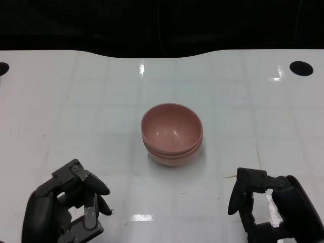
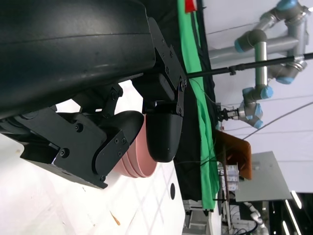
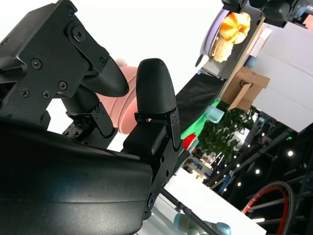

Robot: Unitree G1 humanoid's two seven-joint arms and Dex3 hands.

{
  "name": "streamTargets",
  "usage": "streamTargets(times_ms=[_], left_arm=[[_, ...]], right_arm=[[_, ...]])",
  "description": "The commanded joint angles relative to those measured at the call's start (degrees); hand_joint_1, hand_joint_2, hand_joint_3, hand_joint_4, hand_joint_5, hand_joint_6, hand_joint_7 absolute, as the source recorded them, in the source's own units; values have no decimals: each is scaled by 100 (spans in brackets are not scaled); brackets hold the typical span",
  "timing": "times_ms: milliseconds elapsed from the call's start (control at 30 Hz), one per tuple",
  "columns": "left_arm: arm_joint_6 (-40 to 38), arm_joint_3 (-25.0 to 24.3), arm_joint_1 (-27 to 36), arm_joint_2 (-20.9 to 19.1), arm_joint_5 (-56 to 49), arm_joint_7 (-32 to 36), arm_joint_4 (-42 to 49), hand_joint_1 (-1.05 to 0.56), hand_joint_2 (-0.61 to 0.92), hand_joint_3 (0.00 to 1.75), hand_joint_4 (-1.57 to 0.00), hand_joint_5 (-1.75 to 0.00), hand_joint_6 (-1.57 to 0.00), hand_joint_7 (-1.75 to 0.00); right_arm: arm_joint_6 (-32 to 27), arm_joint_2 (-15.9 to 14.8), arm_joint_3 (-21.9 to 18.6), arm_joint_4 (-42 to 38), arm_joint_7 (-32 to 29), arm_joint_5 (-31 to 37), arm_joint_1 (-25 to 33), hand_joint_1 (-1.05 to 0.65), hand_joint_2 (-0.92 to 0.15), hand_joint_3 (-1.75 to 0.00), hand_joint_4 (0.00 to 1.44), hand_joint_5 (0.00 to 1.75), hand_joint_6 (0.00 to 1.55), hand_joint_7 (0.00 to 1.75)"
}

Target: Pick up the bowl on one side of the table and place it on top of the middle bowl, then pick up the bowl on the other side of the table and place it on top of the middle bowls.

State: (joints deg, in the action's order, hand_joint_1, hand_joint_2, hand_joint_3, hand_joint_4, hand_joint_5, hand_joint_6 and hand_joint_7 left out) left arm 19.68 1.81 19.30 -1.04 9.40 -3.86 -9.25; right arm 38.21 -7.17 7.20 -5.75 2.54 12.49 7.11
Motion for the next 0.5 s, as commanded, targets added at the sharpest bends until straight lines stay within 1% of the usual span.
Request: streamTargets(times_ms=[33, 333, 500], left_arm=[[-9, -60, -117, 40, 124, -138, 135, -12, 35, 144, -86, -175, -74, -169], [700, -259, -284, -3, -30, -390, 648, -12, 35, 147, -89, -175, -77, -167], [944, -293, -305, -19, -77, -477, 772, -10, 35, 148, -89, -175, -78, -166]], right_arm=[[83, -73, -87, -146, 30, -208, -54, -5, -18, -168, 96, 175, 85, 148], [180, -135, -104, -213, 100, -270, -84, -4, -20, -167, 96, 175, 85, 147], [141, -128, -104, -207, 155, -337, -89, -3, -17, -170, 96, 175, 86, 146]])
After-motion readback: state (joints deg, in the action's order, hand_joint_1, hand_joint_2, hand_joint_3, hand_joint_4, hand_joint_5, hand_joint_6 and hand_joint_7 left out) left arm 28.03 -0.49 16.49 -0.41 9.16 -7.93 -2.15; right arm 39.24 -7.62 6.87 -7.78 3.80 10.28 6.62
